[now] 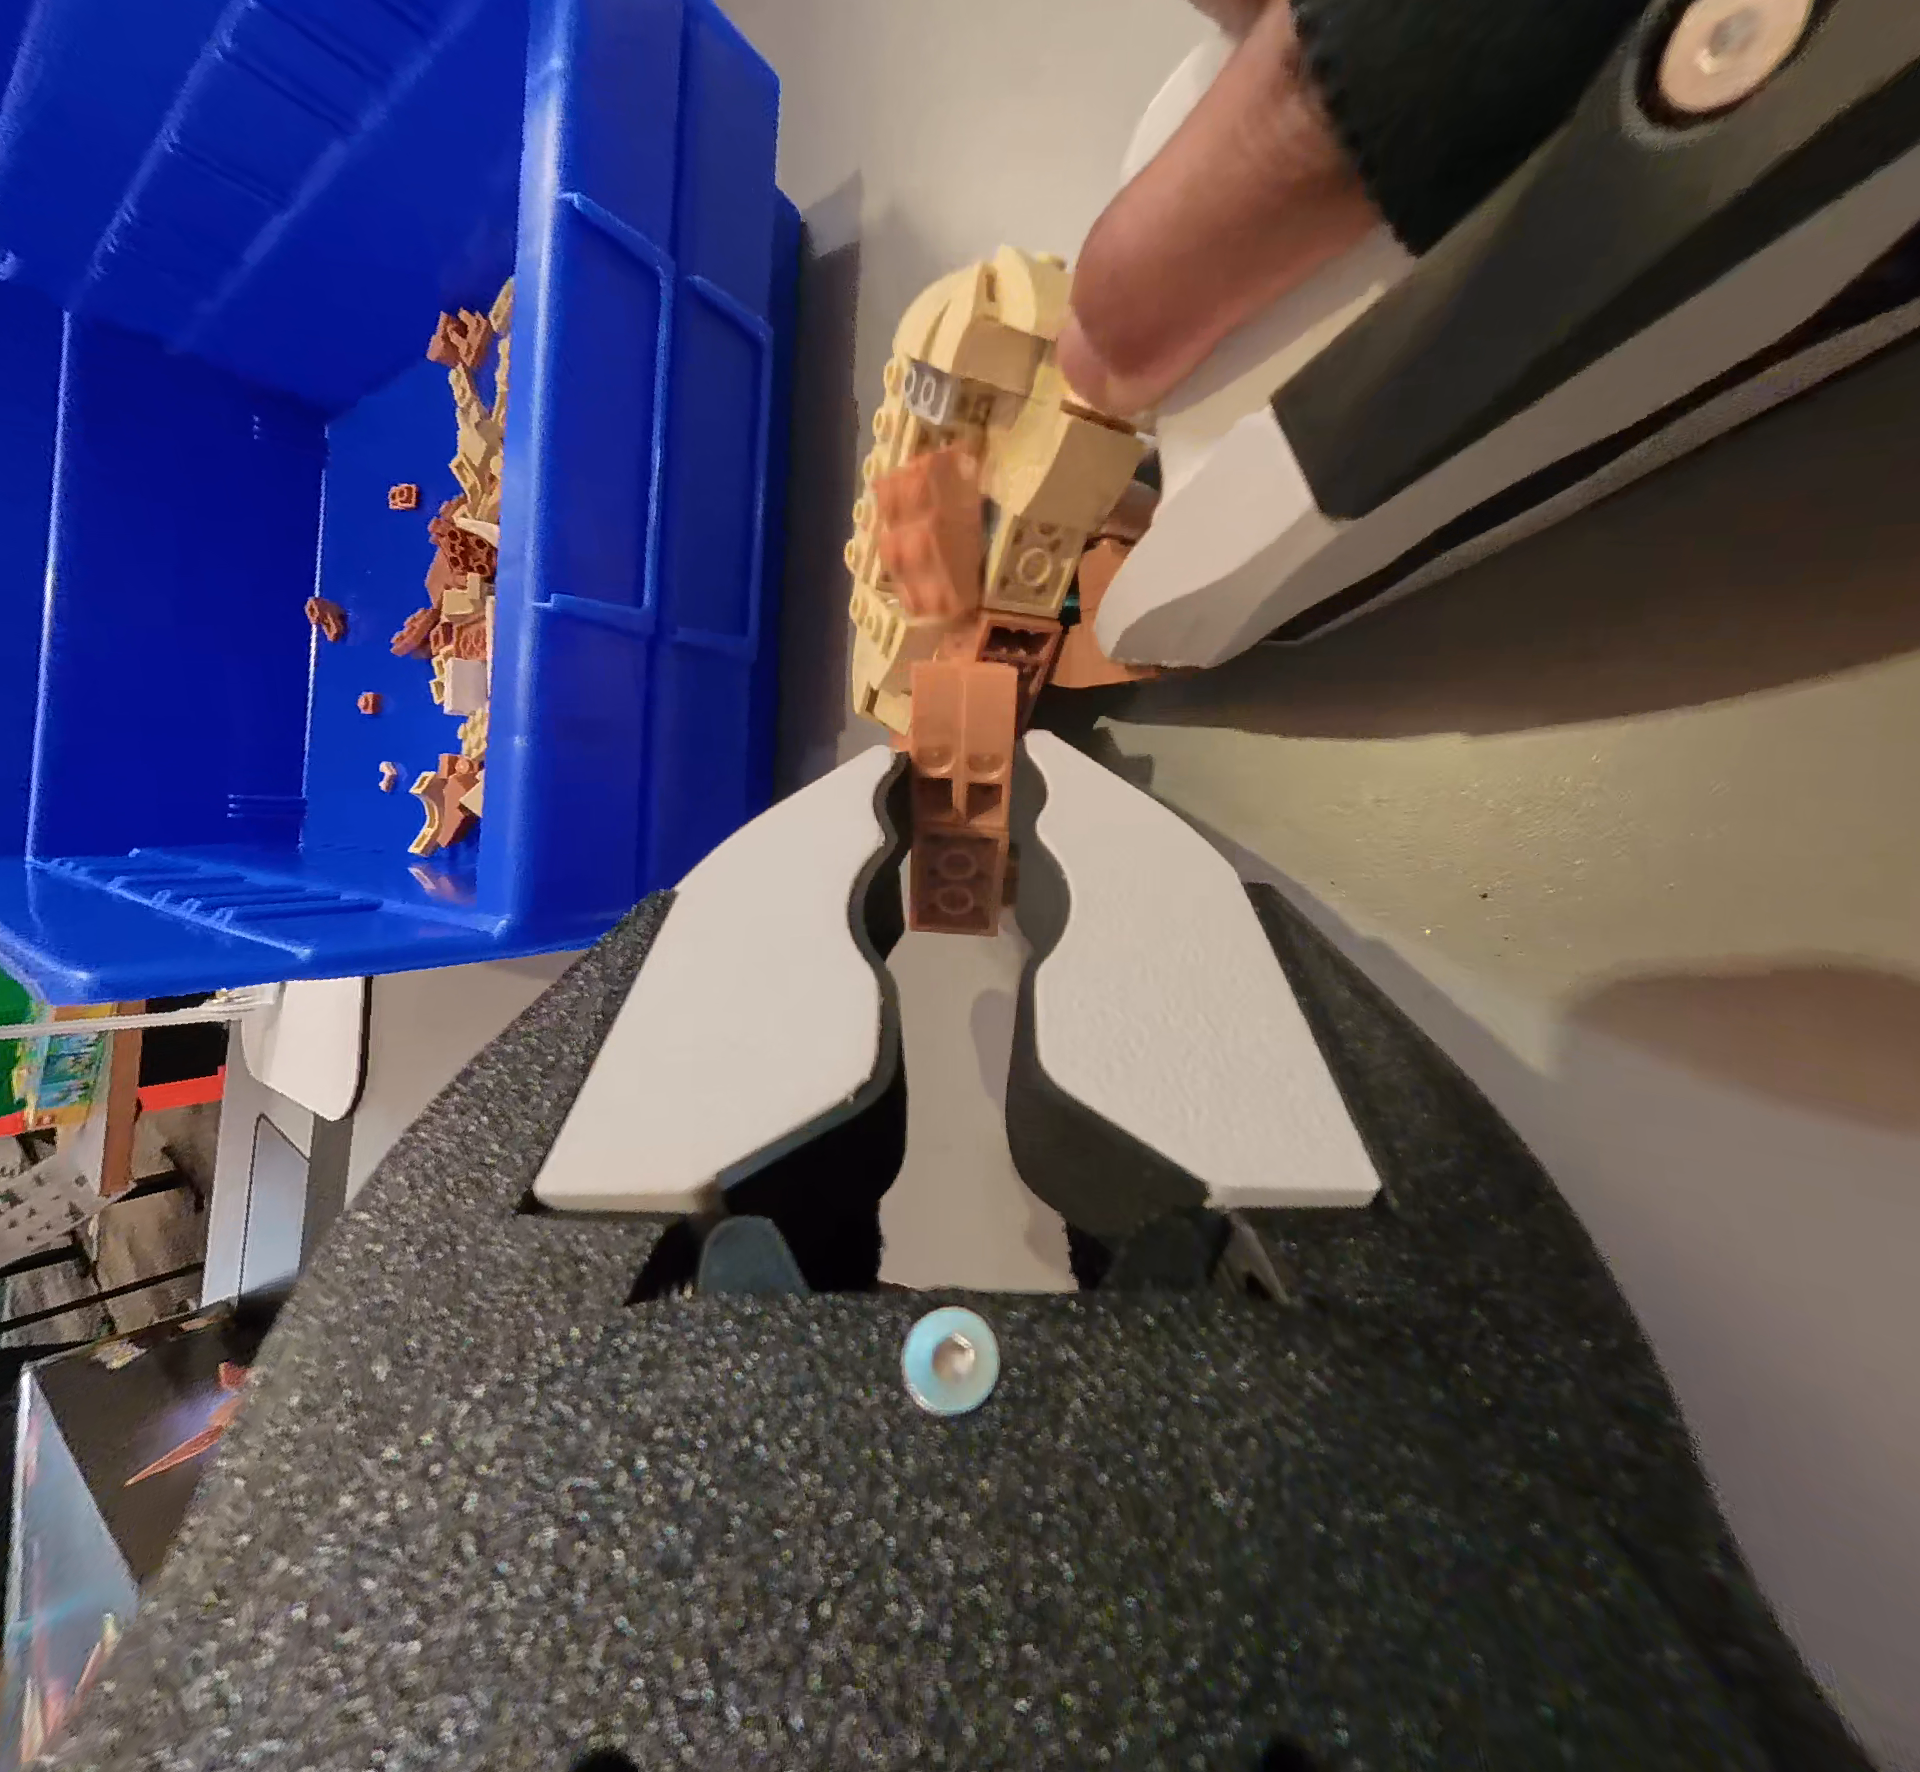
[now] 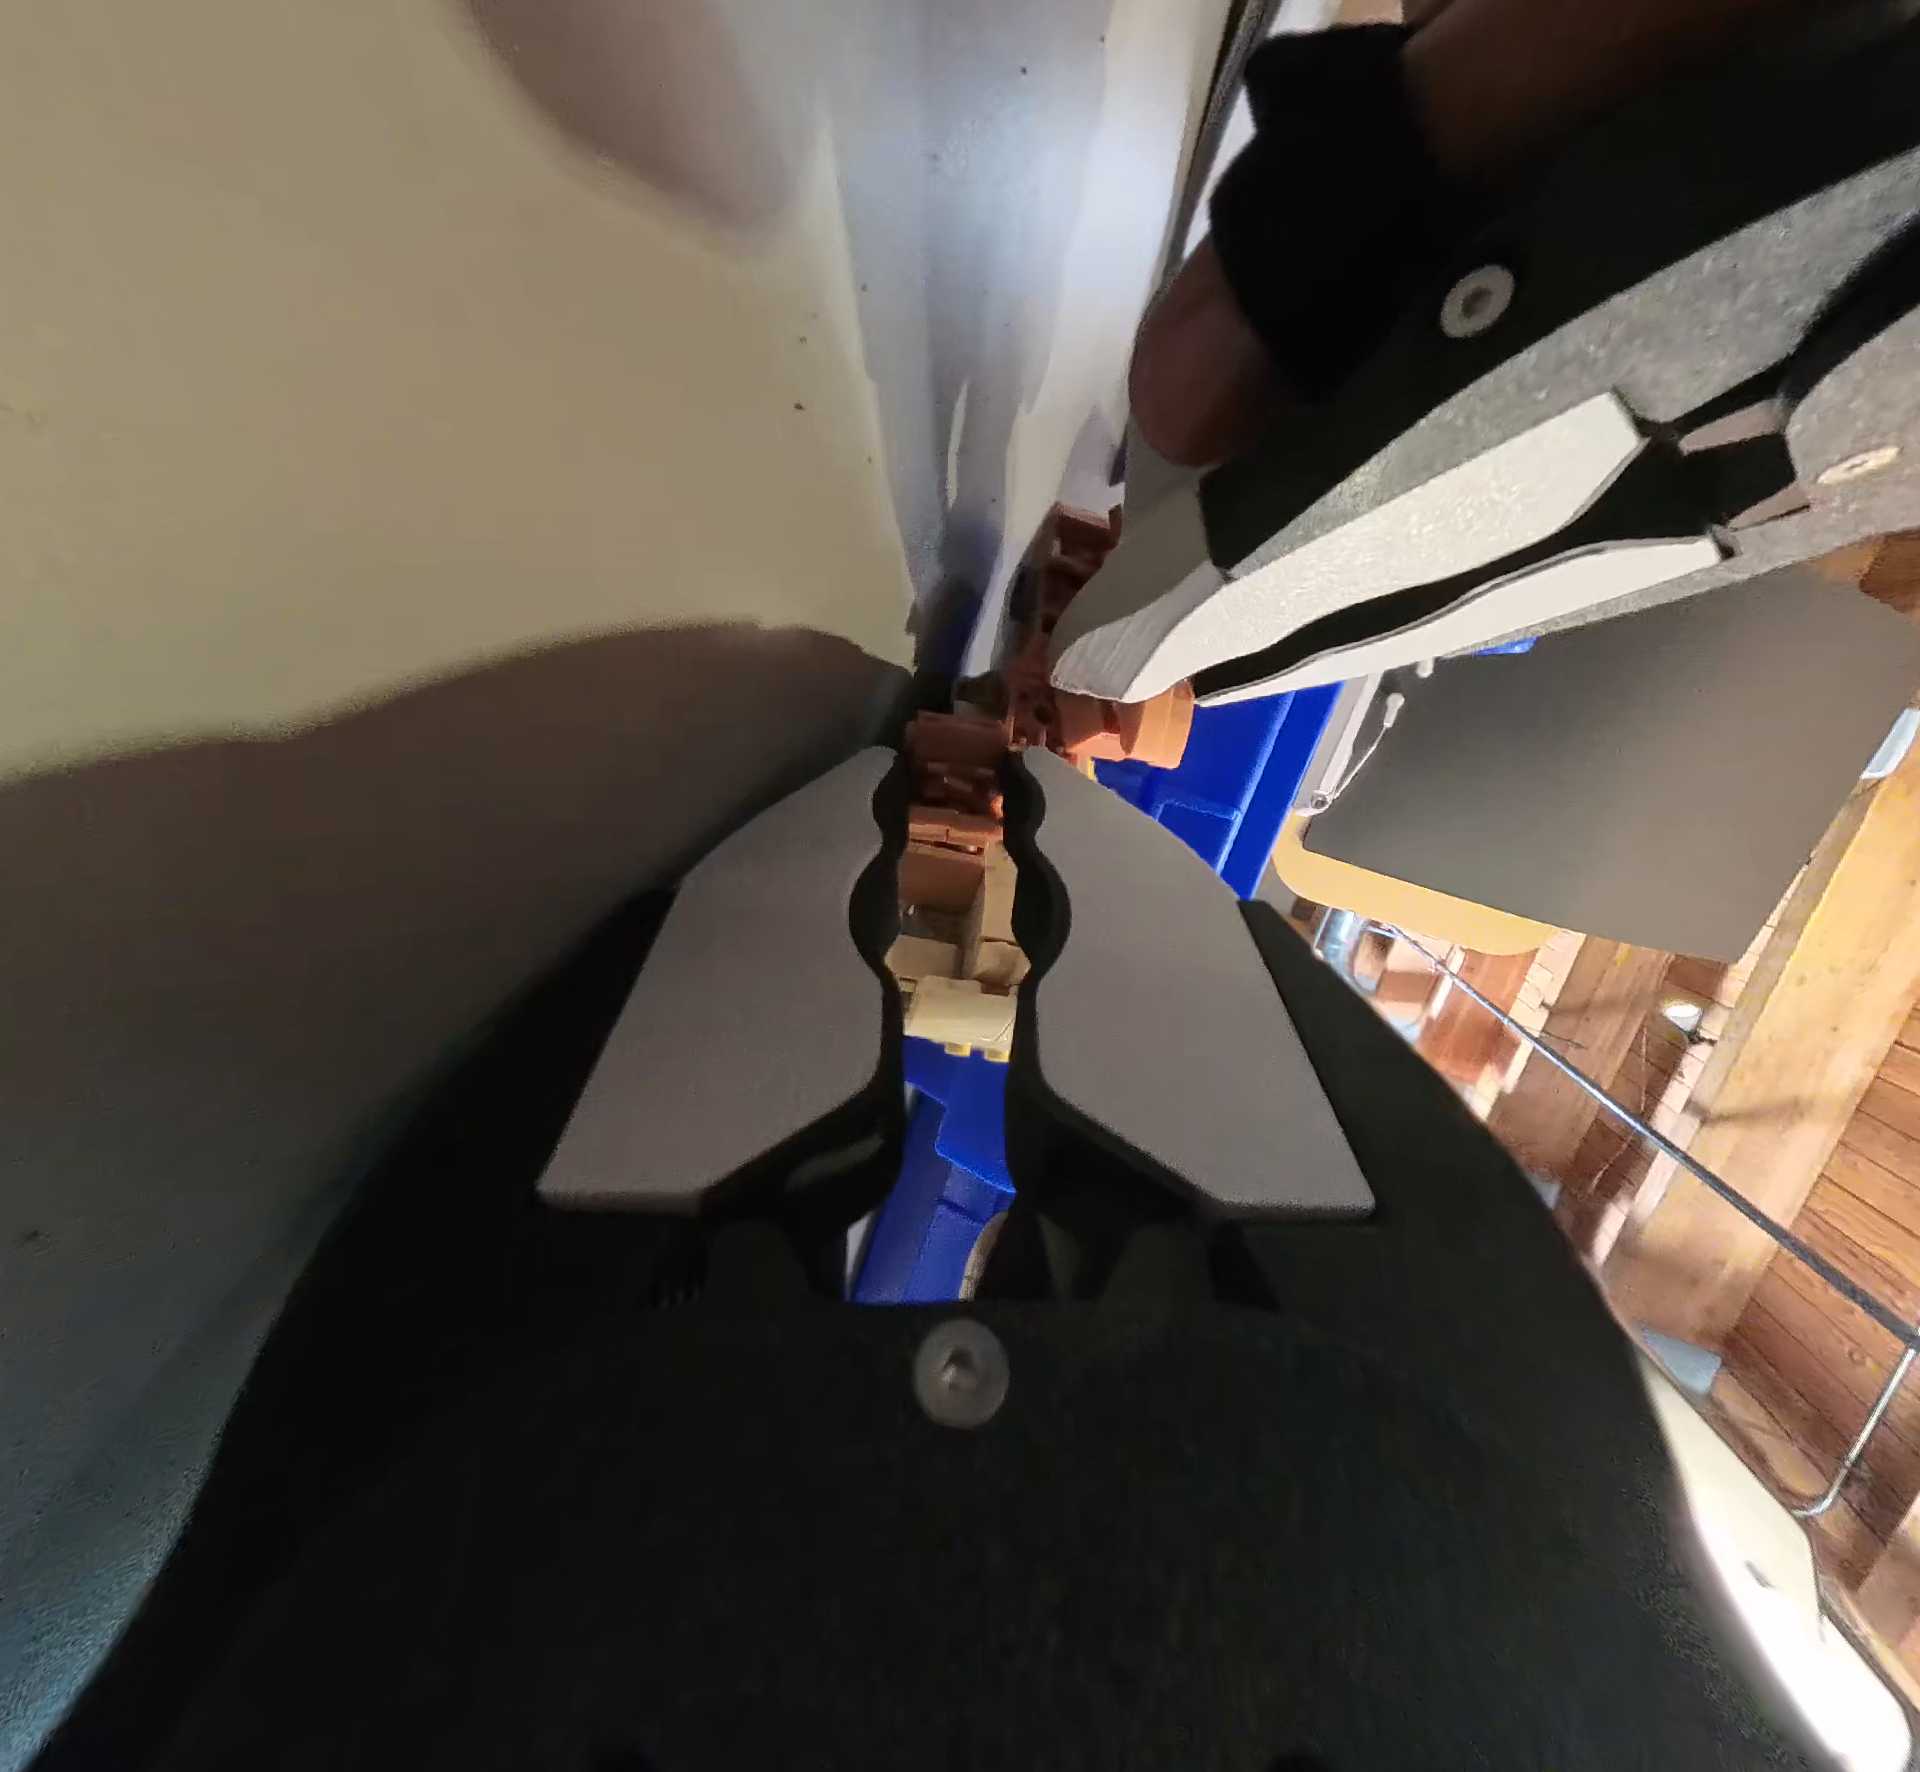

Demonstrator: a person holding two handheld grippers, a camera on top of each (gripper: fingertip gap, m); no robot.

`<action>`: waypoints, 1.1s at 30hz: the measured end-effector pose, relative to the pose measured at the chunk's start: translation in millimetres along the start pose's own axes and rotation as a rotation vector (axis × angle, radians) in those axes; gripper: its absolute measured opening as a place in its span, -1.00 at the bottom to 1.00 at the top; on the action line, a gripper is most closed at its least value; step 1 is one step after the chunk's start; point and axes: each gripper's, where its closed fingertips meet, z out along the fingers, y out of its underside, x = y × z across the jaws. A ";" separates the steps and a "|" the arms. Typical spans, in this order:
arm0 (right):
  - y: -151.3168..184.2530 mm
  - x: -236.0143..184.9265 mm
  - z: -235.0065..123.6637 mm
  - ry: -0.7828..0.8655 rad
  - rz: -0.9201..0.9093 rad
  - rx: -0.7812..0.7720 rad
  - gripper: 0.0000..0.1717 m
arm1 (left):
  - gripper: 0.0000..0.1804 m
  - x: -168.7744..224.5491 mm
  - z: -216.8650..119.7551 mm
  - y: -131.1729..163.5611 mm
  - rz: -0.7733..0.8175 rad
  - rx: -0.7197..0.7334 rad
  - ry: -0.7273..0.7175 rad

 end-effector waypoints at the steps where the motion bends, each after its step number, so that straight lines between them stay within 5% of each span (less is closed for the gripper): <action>1: 0.5 0.2 -0.1 0.003 0.009 0.000 -0.80 | -0.80 0.3 -0.2 -0.5 -0.006 0.005 0.004; 33: 10.8 -3.8 -14.7 -0.002 0.152 0.083 -0.80 | -0.80 4.3 7.2 -0.4 0.086 0.082 -0.031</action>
